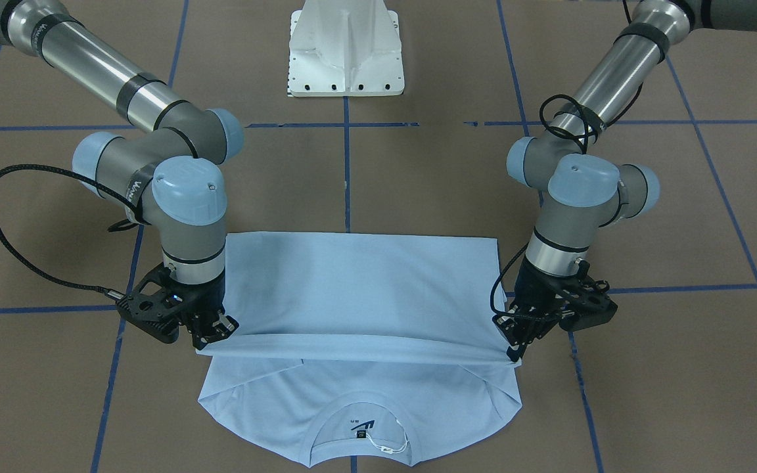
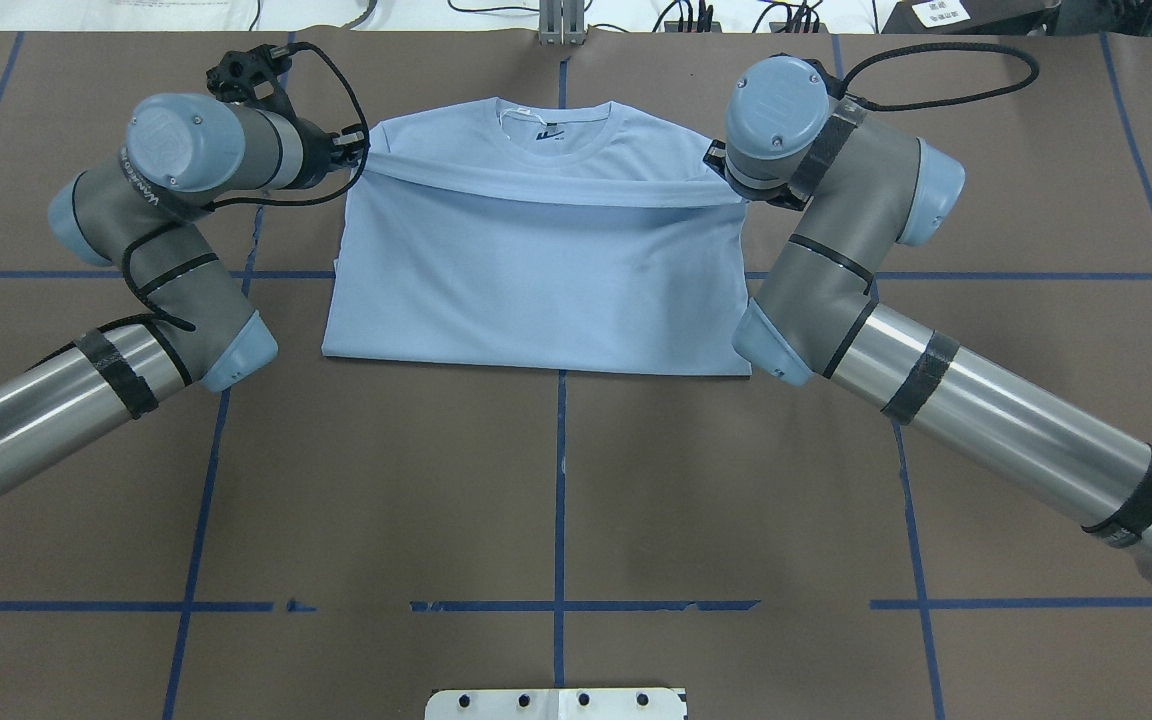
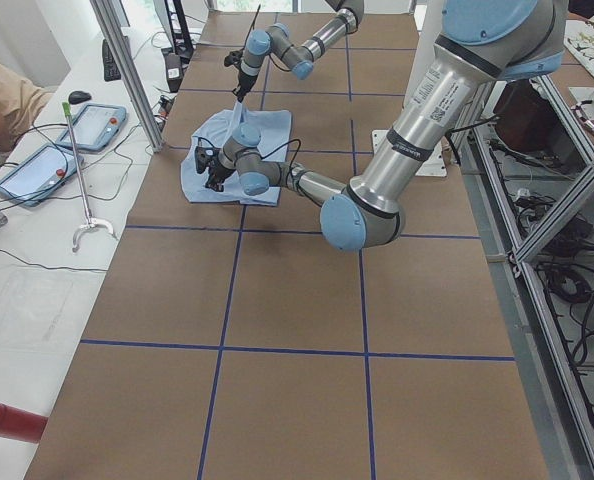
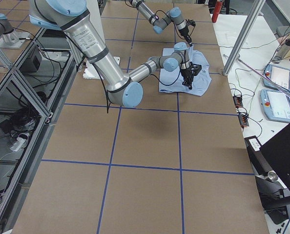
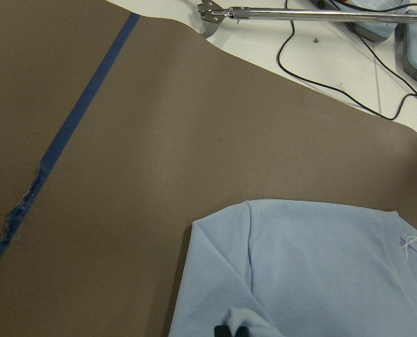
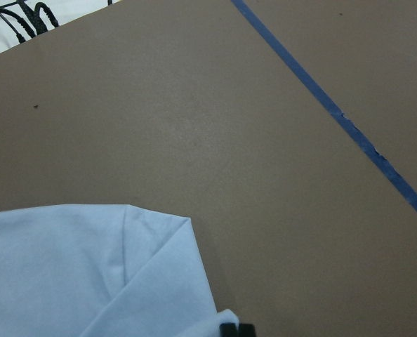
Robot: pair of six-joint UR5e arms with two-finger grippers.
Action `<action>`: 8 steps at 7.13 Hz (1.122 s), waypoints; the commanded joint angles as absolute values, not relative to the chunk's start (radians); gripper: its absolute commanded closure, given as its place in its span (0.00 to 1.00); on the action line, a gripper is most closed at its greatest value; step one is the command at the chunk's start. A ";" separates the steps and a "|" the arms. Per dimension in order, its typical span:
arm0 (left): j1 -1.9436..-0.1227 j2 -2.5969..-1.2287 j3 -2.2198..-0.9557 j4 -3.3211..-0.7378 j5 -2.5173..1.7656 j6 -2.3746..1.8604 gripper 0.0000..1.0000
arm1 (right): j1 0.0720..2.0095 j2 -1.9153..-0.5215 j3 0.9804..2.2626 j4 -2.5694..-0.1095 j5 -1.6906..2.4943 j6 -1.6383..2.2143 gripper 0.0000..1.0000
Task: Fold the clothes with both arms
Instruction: 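Lay the folded hem near the collar and release both grippers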
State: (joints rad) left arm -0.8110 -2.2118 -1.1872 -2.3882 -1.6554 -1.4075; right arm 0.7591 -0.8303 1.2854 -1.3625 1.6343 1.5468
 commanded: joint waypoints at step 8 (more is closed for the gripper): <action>-0.821 -2.232 -1.163 -2.391 -1.643 -1.408 1.00 | 0.802 -0.715 1.103 -1.310 1.647 1.482 1.00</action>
State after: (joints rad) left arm -0.8202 -2.2319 -1.1640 -2.3902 -1.6441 -1.4069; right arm 0.8032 -0.7163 1.1107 -1.3100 1.6471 1.4862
